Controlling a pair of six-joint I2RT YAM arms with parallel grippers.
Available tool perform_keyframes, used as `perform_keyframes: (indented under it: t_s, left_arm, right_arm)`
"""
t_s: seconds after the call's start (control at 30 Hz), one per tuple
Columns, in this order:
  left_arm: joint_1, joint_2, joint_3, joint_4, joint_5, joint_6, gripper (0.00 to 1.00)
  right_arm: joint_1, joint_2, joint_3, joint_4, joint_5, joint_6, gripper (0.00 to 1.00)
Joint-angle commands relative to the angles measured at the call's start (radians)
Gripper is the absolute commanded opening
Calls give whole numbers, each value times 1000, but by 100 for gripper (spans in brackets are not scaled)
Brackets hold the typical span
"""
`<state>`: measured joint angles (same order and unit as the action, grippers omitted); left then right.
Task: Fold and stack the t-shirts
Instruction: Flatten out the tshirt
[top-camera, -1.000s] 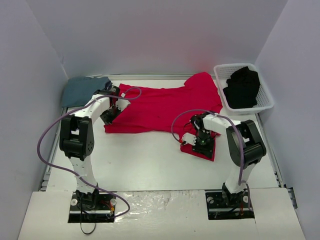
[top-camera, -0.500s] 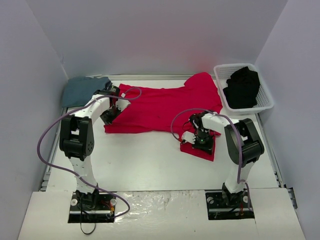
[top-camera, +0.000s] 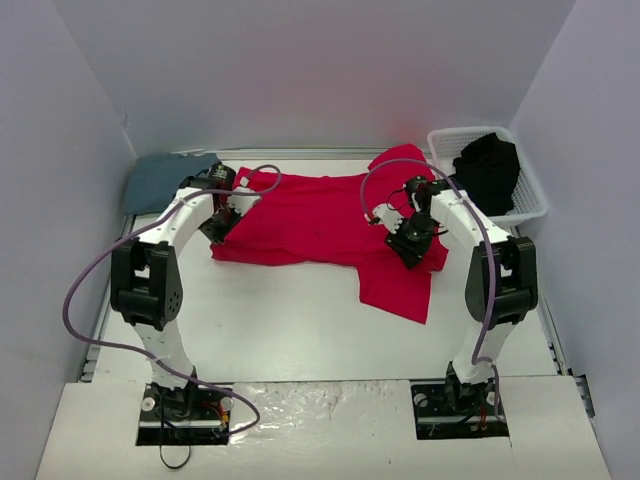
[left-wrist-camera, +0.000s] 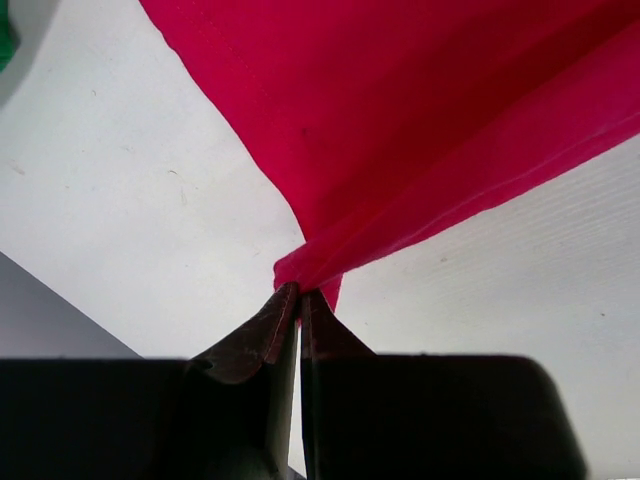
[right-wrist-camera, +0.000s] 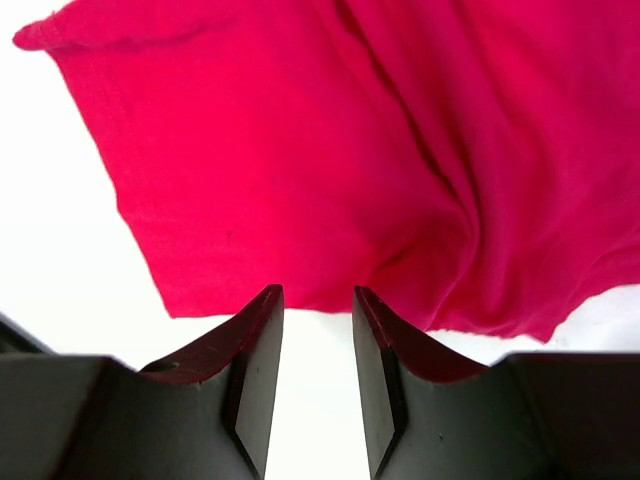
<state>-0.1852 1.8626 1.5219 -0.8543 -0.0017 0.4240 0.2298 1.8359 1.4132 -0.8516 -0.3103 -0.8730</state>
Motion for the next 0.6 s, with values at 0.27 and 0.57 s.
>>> perform_keyframes:
  t_s: [0.27, 0.57]
  left_arm:
    - [38, -192, -66, 124, 120, -108, 2]
    - [43, -509, -423, 322, 184, -70, 2]
  right_arm:
    - [-73, -98, 17, -155, -219, 28, 32]
    - [-87, -378, -259, 136, -37, 156, 35]
